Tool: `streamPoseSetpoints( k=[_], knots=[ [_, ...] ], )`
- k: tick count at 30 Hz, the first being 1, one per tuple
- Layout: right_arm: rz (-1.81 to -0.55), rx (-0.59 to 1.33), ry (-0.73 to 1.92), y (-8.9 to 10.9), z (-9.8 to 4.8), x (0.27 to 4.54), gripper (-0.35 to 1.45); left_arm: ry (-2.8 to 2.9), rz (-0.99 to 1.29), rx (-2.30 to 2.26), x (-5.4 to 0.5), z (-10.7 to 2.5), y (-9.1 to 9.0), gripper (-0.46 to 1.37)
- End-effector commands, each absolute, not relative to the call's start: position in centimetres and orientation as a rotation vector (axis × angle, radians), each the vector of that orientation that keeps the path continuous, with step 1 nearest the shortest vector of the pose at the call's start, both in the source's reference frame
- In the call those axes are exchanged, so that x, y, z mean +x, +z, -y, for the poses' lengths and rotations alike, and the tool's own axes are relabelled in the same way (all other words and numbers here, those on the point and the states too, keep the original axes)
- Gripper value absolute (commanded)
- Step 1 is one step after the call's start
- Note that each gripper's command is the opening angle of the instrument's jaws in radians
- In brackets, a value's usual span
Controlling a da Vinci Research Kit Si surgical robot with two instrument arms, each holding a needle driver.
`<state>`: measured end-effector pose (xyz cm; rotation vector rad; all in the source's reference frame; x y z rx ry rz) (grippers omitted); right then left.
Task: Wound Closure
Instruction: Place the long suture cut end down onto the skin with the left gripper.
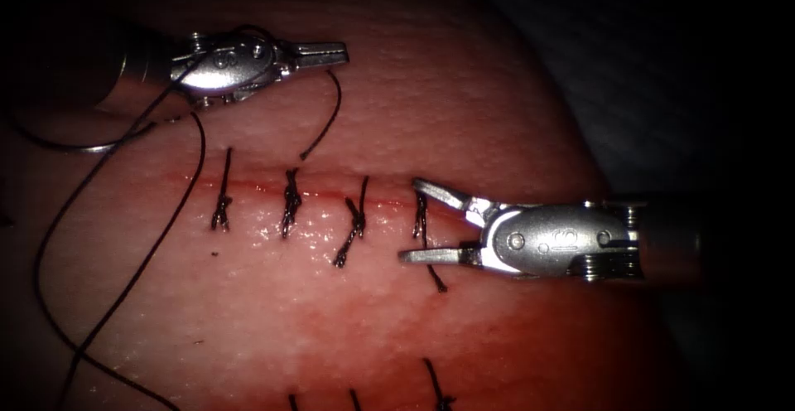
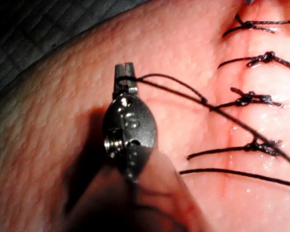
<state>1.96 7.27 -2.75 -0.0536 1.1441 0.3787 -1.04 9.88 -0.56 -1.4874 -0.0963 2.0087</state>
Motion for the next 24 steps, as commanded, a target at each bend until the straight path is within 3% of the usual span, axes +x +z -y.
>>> streamPoseSetpoints(
  k=[1, 3, 10, 17, 24],
  knots=[
    [-1.145, -0.049, 0.378, -2.8, -7.3, 1.96, 1.12, 1.986, 0.113, -1.479, -1.05, -9.8, -0.5, 0.53],
    [-1.143, -0.047, 0.377, -2.8, -7.3, 1.96, 1.13, 1.958, 0.136, -1.467, -1.03, -9.7, -0.4, 0.84],
    [-1.139, -0.043, 0.375, -2.8, -7.3, 1.96, 1.13, 1.965, 0.098, -1.418, -0.84, -9.6, -0.3, 1.19],
    [-1.138, -0.040, 0.373, -2.8, -7.2, 1.96, 1.13, 2.007, 0.094, -1.391, -0.30, -9.5, -0.5, 1.21],
    [-1.134, -0.040, 0.375, -2.8, -7.2, 2.00, 1.13, 2.092, 0.073, -1.289, 0.62, -9.3, -0.6, 1.07]
  ],
)
